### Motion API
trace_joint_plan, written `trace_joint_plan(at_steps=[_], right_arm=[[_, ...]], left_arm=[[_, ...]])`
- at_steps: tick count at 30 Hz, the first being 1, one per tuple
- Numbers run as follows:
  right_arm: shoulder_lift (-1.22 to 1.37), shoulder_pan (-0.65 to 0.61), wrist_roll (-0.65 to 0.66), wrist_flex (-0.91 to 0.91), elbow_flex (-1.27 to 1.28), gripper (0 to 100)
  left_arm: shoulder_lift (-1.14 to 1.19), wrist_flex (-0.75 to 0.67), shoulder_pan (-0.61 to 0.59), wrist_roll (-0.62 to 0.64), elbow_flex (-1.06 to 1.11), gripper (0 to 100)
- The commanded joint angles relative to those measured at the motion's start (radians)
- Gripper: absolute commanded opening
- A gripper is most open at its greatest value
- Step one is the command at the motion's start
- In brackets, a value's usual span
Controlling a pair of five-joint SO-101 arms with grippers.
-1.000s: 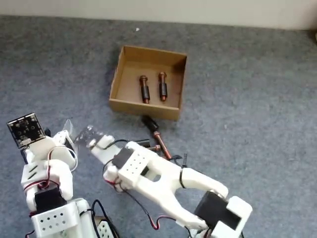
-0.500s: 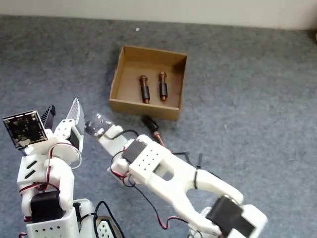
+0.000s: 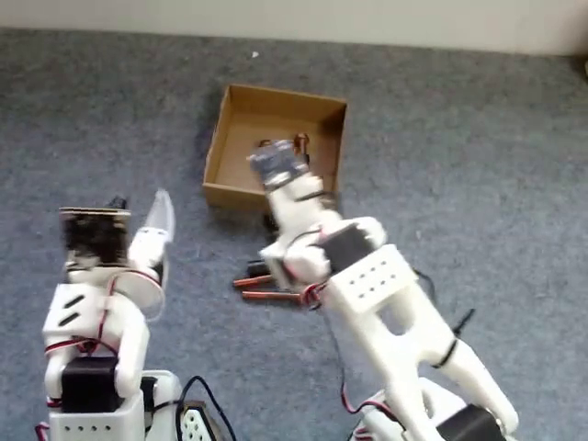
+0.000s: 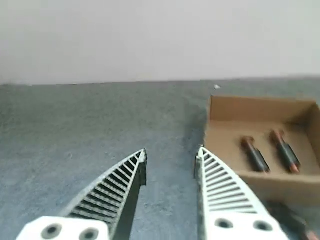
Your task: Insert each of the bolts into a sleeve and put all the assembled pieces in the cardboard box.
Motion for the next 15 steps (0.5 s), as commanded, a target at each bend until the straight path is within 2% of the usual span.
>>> trace_joint_plan(at_steps=[1,7,11,15], right_arm=[[-0.09,0.203,0.009,0.021,0.005,0.6],[-0.143,0.486,0.009,-0.259,0.2,0.6],[-0.177,0.561,0.008,-0.395,0.306,0.6],[-0.222,0.598,-0.077,-0.486,0.364,0.6]], left_arm=[[0.004,0.086,0.133,-0.109,-0.047,16],[0.005,0.218,0.272,-0.21,-0.047,16],[0.018,0.252,0.314,-0.23,-0.044,16],[0.165,0.244,0.349,-0.23,-0.058,16]])
